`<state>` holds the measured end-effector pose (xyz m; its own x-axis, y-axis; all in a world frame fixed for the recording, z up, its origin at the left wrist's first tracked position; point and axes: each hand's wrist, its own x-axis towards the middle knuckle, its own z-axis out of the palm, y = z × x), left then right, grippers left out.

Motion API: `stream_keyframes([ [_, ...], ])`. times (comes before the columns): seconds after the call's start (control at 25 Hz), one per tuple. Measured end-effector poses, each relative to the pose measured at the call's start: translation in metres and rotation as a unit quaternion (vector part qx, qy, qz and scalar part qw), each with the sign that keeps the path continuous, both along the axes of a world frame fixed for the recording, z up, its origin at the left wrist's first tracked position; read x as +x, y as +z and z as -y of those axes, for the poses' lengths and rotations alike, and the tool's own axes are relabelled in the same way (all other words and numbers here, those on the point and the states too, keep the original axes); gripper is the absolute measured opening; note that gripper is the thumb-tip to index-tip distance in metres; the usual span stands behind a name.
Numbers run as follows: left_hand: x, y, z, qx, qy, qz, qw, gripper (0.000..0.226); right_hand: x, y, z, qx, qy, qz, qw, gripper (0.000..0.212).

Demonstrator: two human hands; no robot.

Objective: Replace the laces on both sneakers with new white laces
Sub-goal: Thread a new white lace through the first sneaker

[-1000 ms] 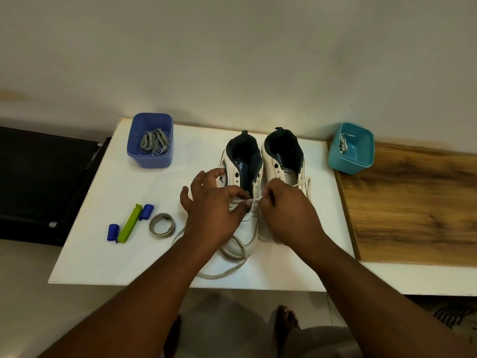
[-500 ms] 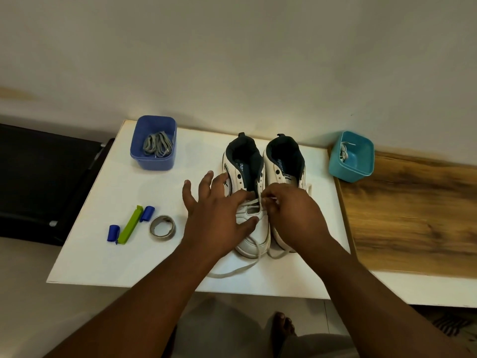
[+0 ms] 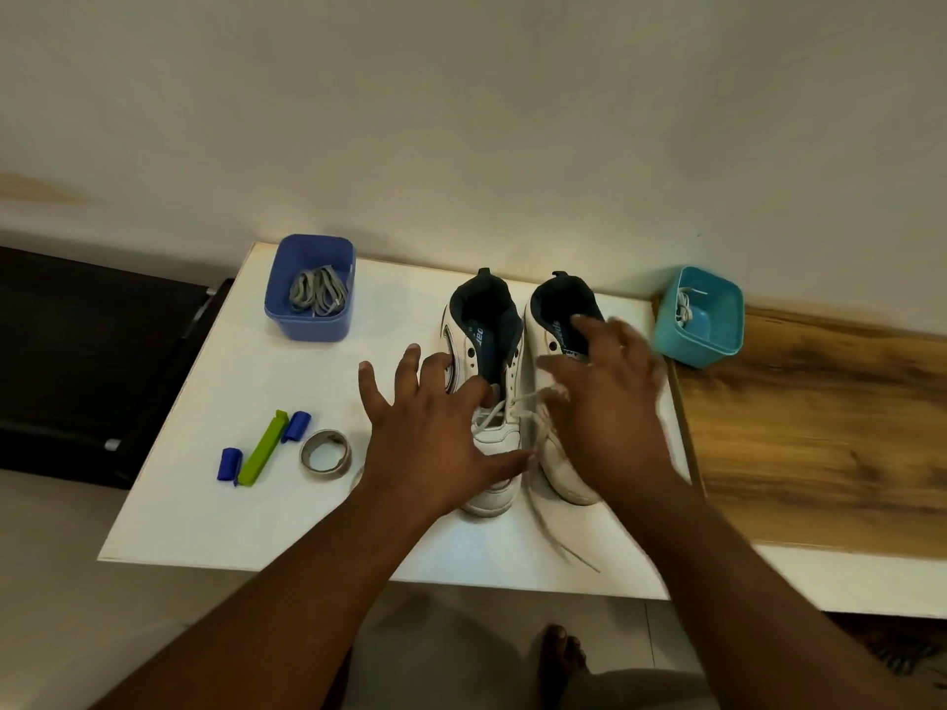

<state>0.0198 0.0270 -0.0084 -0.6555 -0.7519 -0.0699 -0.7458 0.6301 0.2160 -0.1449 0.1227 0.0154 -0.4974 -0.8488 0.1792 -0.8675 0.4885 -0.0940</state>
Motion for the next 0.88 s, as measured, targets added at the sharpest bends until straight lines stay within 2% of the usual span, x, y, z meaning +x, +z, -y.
stream_keyframes([
  [0.08,0.001,0.0,0.002,0.002,-0.004,0.015,1.0,0.094,0.016,-0.017,0.008,0.07,0.049,-0.018,0.996,0.02],
  [0.12,0.002,-0.001,0.003,0.003,-0.007,0.017,1.0,0.092,0.015,-0.019,0.01,0.073,0.052,-0.017,0.996,0.016],
  [0.2,0.006,-0.002,0.005,0.0,-0.017,0.012,1.0,0.087,0.003,-0.009,0.008,0.014,0.039,-0.011,0.999,0.011],
  [0.28,0.007,-0.004,0.007,0.001,-0.023,0.005,1.0,0.083,-0.026,0.016,0.0,-0.095,-0.064,-0.022,0.993,0.012],
  [0.32,0.006,-0.005,0.008,0.003,-0.024,0.004,1.0,0.082,-0.043,0.031,-0.008,-0.148,-0.136,-0.037,0.979,0.017],
  [0.4,0.007,-0.005,0.008,0.006,-0.024,0.005,1.0,0.081,-0.059,0.046,-0.019,-0.183,-0.226,-0.035,0.956,0.029],
  [0.44,0.007,-0.005,0.007,0.007,-0.025,0.003,1.0,0.082,-0.054,0.043,-0.018,-0.158,-0.218,-0.027,0.963,0.035],
  [0.52,0.007,-0.005,0.007,0.009,-0.028,-0.003,1.0,0.082,-0.023,0.017,-0.008,-0.067,-0.094,-0.005,0.993,0.041],
  [0.6,0.007,-0.004,0.01,0.033,-0.033,-0.008,0.999,0.083,0.01,-0.012,0.005,0.008,0.046,-0.005,0.999,0.022],
  [0.64,0.009,-0.003,0.012,0.057,-0.038,-0.012,0.998,0.084,0.017,-0.019,0.01,0.022,0.072,-0.01,0.997,0.013],
  [0.8,0.017,0.001,0.021,0.129,-0.063,-0.033,0.989,0.086,0.01,-0.016,0.014,0.018,0.041,-0.016,0.999,0.009],
  [0.88,0.018,0.002,0.02,0.118,-0.062,-0.027,0.991,0.083,-0.005,-0.004,0.01,-0.046,-0.011,-0.043,0.998,0.007],
])
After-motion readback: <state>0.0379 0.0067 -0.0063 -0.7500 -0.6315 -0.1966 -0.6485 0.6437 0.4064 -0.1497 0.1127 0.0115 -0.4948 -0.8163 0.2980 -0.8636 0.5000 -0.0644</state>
